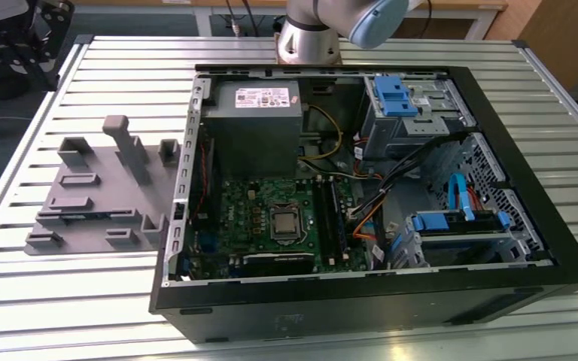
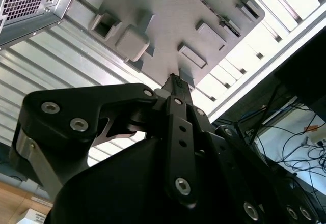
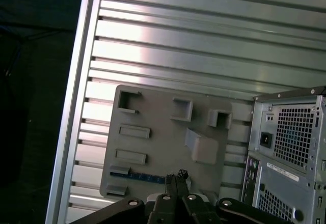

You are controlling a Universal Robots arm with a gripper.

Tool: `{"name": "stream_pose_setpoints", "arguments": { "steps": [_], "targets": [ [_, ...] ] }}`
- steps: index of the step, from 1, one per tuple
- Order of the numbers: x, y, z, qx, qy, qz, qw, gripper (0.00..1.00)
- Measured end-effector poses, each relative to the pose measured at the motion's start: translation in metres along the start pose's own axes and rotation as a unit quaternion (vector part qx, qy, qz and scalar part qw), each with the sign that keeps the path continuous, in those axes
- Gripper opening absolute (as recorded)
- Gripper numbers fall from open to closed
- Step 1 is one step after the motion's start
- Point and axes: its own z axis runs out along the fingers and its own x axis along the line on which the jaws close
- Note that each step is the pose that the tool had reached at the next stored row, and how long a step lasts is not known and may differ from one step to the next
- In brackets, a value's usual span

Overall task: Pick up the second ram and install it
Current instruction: 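Pick up the second ram and move it above second insertion slot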

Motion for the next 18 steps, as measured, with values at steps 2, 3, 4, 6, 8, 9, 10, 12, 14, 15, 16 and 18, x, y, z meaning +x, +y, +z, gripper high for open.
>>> {"name": "stream_pose_setpoints", "arguments": {
  "steps": [2,3,4,6,8,9,10,12,14,15,16,18],
  "targets": [
    [0.0001,0.0000,0.0000,0.0000,0.0001,-0.002,1.0000,0.11],
    [0.0001,0.0000,0.0000,0.0000,0.0001,-0.003,1.0000,0.11],
    [0.0001,0.0000,0.0000,0.0000,0.0002,-0.004,1.0000,0.11],
    [0.0002,0.0000,0.0000,0.0000,0.0003,-0.006,1.0000,0.11],
    [0.0002,0.0000,0.0000,-0.0001,0.0003,-0.008,1.0000,0.11],
    [0.0003,0.0000,0.0000,-0.0001,0.0004,-0.009,1.0000,0.11],
    [0.0003,0.0000,0.0000,-0.0001,0.0004,-0.010,1.0000,0.11],
    [0.0003,0.0000,0.0000,-0.0001,0.0005,-0.011,0.9999,0.11],
    [0.0004,0.0001,0.0000,-0.0001,0.0006,-0.013,0.9999,0.11],
    [0.0004,0.0001,0.0000,-0.0001,0.0006,-0.014,0.9999,0.11],
    [0.0004,0.0001,0.0000,-0.0001,0.0007,-0.015,0.9999,0.11],
    [0.0005,0.0001,0.0000,-0.0001,0.0007,-0.017,0.9999,0.11]
  ]
}}
